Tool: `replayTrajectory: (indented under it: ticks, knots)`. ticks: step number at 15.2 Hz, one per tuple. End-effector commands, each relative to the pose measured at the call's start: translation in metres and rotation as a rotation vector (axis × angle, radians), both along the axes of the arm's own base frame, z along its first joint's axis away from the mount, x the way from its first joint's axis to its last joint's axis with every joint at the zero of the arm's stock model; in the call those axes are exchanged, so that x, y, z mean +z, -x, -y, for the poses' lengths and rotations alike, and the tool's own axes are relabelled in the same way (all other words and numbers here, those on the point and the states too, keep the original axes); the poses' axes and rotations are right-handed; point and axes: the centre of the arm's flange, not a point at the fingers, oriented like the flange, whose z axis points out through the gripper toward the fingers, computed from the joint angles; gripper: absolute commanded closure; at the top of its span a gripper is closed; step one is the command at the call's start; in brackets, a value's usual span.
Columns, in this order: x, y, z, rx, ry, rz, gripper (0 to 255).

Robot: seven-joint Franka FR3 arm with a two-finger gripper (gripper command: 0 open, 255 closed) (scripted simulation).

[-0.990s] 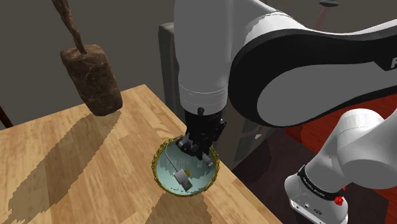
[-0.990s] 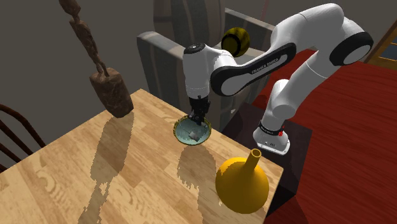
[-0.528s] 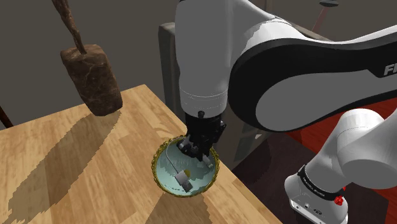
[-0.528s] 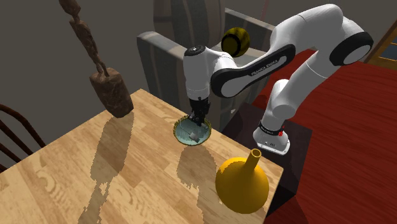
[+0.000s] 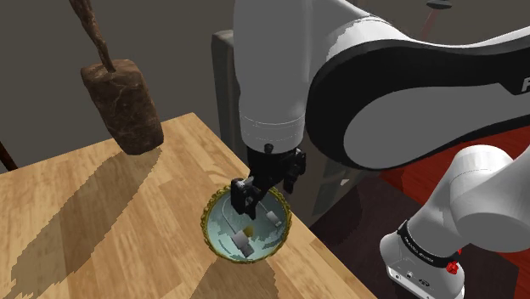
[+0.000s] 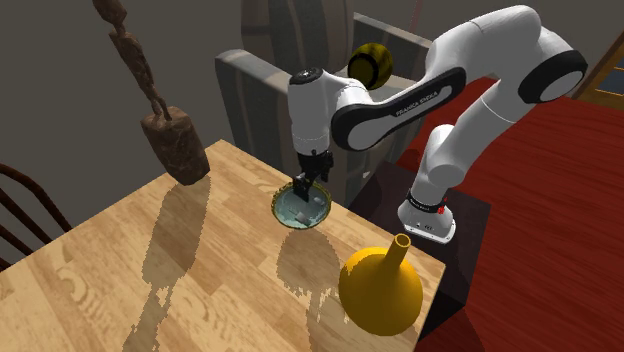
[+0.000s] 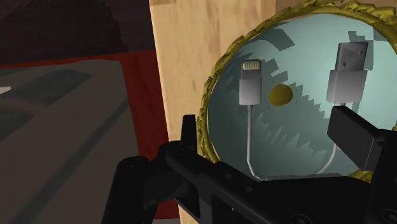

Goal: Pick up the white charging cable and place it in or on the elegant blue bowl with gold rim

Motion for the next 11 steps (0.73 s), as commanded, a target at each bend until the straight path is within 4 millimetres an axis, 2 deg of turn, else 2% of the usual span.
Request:
replayTrajectory:
  ticks: [1, 3, 11]
  knots:
    - [0.019, -0.001, -0.001, 0.0, 0.0, 0.0, 0]
    - [0.043, -0.002, -0.002, 0.0, 0.0, 0.0, 0]
    - [0.043, -0.002, -0.002, 0.0, 0.0, 0.0, 0]
